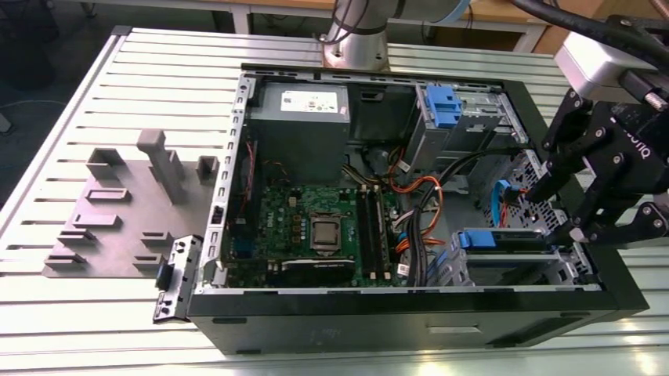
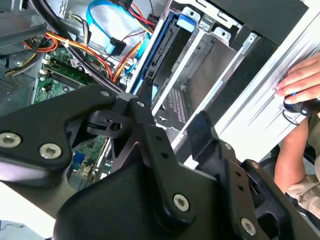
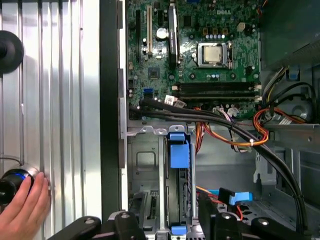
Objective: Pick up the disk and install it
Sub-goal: 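Insert the disk into the insertion slot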
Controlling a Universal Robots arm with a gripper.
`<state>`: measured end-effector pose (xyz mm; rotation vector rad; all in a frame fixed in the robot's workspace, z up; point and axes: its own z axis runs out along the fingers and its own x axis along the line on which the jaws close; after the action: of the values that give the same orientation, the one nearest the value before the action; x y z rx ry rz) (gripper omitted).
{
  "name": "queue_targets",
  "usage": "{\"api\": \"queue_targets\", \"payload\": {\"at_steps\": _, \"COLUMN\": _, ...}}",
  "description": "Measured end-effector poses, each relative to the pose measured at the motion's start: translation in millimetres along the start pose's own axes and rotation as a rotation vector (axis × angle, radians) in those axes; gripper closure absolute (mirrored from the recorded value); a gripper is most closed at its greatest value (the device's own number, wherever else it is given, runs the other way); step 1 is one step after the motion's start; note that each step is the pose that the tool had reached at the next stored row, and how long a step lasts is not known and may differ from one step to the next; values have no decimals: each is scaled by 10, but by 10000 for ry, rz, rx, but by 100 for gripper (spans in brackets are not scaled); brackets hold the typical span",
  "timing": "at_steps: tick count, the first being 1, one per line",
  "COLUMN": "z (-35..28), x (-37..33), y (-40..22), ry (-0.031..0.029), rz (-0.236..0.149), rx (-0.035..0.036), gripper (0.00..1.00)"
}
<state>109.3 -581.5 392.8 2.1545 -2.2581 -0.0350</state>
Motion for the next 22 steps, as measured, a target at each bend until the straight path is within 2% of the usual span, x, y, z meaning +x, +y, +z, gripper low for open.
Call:
{"api": "queue_targets", "payload": {"at_steps": 5, "z": 2, "x": 0, "y": 0, "ry": -10, "rz": -2, "rx": 6, "gripper": 45}}
{"api": "queue_targets", "payload": {"at_steps": 7, "z": 21, "x": 0, "y": 4, "ry": -38, "rz": -24, "rx": 45, "gripper": 45}}
{"api": "queue_targets", "payload": {"at_steps": 10, "z": 47, "x": 0, "y": 6, "ry": -45, "rz": -72, "rx": 73, "gripper": 45}}
{"api": "queue_targets", "payload": {"at_steps": 22, "z": 48, "x": -28, "y": 8, "ry": -45, "rz": -74, "rx": 74, "gripper": 45}}
